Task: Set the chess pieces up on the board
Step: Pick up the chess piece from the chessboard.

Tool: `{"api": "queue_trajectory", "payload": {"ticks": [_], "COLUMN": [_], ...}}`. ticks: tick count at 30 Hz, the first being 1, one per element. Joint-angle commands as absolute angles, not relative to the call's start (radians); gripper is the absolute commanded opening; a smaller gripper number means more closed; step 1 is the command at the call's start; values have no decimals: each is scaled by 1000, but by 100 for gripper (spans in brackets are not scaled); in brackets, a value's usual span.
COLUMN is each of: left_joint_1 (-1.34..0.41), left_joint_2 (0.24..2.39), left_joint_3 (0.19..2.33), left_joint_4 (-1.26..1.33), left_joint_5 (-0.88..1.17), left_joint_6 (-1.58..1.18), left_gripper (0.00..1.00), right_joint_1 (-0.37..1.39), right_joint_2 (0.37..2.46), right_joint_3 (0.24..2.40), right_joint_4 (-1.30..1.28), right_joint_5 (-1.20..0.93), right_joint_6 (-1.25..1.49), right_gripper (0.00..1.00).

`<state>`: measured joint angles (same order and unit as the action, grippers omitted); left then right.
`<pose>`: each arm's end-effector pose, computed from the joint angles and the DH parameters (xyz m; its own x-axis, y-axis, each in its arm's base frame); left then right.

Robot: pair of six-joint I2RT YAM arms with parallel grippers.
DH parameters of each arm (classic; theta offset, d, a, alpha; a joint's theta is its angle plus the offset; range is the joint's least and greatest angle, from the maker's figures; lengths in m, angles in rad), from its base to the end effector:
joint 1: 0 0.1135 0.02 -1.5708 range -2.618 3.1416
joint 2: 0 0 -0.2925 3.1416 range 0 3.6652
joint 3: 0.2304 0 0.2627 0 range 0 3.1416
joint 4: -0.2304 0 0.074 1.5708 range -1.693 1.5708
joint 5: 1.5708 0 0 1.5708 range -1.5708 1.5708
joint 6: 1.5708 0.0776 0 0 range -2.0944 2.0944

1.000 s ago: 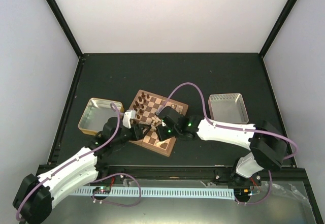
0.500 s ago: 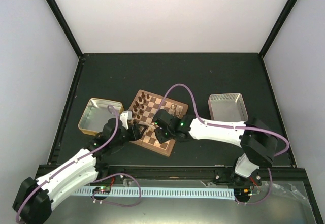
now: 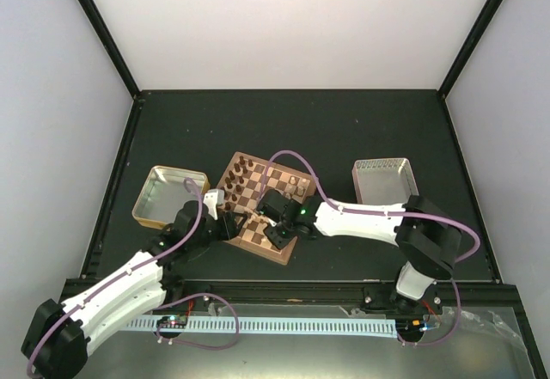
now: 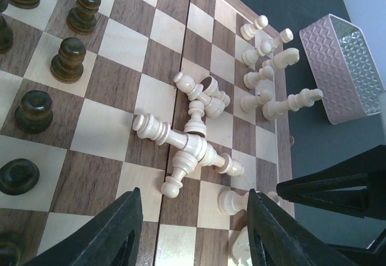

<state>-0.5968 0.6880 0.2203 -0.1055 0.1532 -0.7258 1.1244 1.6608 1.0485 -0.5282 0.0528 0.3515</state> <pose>0.1389 -0.1087 0.1558 -0.7746 -0.2668 -0.5735 0.1970 0.7598 -0.6195 0.1562 0.3169 0.1692 -0.6752 -0.6144 -0.4082 -0.7017 0.7057 0.0986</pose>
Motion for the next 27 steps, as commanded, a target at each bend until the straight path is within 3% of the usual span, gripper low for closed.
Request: {"api": "queue_trajectory", "payload": {"ticks": [1, 6, 11, 15, 27], "left_joint_1": [-592, -592, -591, -591, -591], "left_joint_2": [695, 699, 710, 716, 717], "left_joint_3": [256, 258, 264, 265, 259], "left_joint_4": [-117, -117, -117, -115, -102], "left_joint_5": [154, 165, 170, 174, 229], "left_joint_6": [-698, -690, -684, -684, -715], "left_gripper": [49, 49, 49, 49, 50], "right_joint_1": [1127, 1127, 1127, 1127, 1127], "right_joint_2": [1689, 1707, 1729, 1736, 1751], "right_joint_3": [1058, 1063, 1098, 1101, 1083], "right_joint_4": [-549, -558, -581, -584, -592], "right_joint_5": [23, 40, 71, 60, -41], "right_joint_6": [200, 163, 153, 132, 78], "right_gripper": [42, 44, 53, 53, 19]}}
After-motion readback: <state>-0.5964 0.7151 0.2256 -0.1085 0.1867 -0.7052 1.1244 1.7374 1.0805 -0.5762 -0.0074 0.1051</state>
